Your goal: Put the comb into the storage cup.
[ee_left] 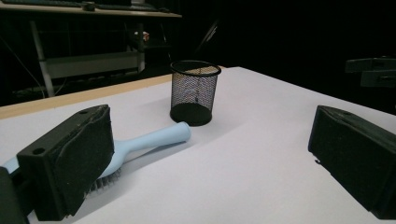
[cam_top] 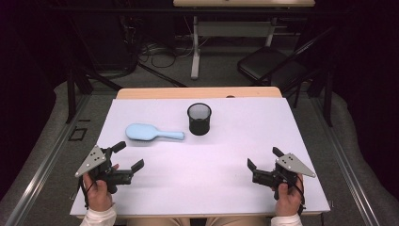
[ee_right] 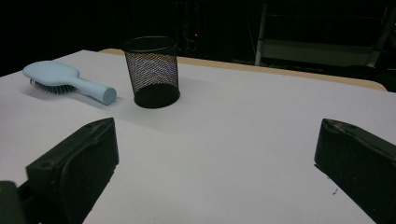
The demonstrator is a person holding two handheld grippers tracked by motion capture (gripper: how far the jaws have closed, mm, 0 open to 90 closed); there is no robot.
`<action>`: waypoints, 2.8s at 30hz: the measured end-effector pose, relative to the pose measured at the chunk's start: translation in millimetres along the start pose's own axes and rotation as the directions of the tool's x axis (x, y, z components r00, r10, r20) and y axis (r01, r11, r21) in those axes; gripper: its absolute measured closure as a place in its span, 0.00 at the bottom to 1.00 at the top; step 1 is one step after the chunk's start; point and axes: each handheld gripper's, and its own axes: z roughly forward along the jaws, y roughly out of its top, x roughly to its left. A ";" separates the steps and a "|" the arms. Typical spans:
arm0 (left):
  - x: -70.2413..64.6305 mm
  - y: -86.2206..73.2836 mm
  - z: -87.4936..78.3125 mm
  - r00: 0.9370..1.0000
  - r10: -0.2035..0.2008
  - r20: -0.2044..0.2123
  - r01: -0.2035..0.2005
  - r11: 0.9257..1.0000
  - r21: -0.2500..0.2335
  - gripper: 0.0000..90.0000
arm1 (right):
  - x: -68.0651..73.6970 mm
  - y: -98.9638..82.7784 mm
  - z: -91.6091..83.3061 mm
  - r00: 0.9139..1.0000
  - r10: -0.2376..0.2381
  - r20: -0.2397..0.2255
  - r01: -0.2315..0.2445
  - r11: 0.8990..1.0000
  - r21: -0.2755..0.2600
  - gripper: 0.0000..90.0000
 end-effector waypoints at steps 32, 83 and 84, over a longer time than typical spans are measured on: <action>1.8 -1.0 16.0 0.997 -0.074 -0.029 0.075 0.996 0.048 0.00 | -0.3 -2.8 4.7 1.000 0.018 0.014 -0.019 0.999 0.039 0.00; 23.1 59.6 83.6 0.964 -0.154 -0.216 0.197 0.961 0.192 0.53 | 3.0 -2.8 23.7 0.999 0.001 -0.034 0.002 0.998 0.069 0.00; 24.2 60.1 85.0 0.963 -0.157 -0.221 0.202 0.959 0.200 0.54 | 3.0 -2.8 24.1 0.999 0.000 -0.036 0.002 0.998 0.068 0.00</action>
